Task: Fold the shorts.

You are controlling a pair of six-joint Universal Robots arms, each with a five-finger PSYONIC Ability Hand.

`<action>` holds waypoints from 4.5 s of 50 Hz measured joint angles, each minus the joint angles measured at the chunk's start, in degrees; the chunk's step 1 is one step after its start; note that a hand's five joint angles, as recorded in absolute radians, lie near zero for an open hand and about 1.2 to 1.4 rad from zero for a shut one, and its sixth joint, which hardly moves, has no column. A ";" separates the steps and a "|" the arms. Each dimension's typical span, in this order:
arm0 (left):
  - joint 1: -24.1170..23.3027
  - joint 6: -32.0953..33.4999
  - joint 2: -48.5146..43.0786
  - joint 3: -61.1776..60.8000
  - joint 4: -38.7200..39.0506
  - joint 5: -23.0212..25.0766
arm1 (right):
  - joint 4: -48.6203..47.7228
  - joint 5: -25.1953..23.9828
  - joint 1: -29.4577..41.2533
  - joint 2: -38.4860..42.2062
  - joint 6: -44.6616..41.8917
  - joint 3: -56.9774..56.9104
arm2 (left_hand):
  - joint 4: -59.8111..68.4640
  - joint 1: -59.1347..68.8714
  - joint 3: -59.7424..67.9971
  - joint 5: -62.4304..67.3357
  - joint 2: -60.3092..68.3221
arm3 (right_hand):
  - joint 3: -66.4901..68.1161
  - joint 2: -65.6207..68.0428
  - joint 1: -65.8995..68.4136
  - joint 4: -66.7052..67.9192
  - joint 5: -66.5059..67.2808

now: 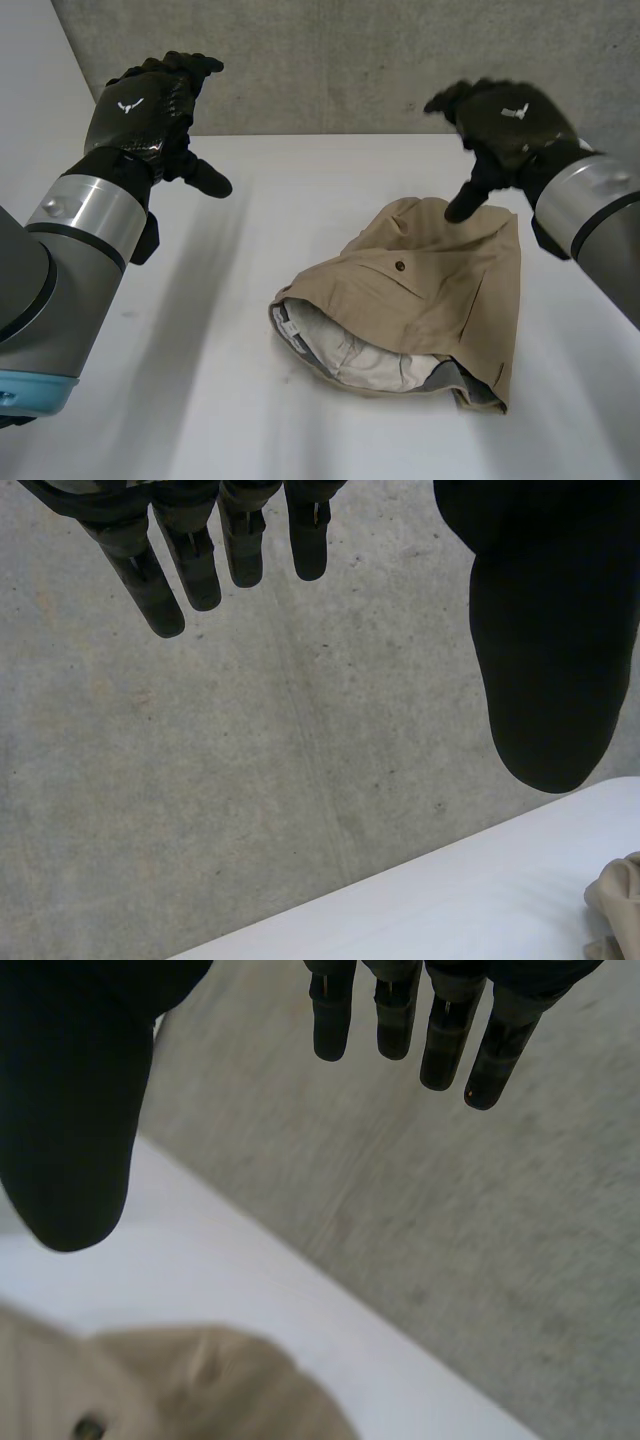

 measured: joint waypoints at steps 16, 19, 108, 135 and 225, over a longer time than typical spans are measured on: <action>0.00 0.00 -0.06 -0.02 0.01 0.00 | 6.66 1.08 4.84 16.95 -12.21 5.98 | 0.00 0.00 0.00 0.00 -0.04 | 1.56 1.05 0.33 0.32 0.38; 0.00 0.00 -0.10 -0.04 0.01 0.00 | 2.08 2.64 5.20 19.50 -11.84 7.51 | 0.00 0.00 0.00 0.00 -0.04 | 11.94 11.96 9.22 10.63 9.40; -15.55 12.87 -53.56 41.58 -2.58 17.35 | 16.32 -3.77 -14.92 2.93 -13.30 5.13 | 1.04 1.04 0.78 0.72 0.97 | 6.49 6.00 3.87 4.88 4.36; -15.64 16.09 -23.07 26.48 -5.00 2.85 | 8.41 -9.35 -15.30 0.61 -1.99 -3.48 | 56.43 52.34 55.73 53.44 56.45 | 54.88 54.48 44.41 54.57 52.22; -5.35 2.48 -24.66 8.23 -16.45 -2.70 | 5.41 -10.05 -2.16 11.82 -1.79 12.18 | 43.42 40.73 42.72 41.75 43.34 | 5.74 4.63 3.23 4.44 3.60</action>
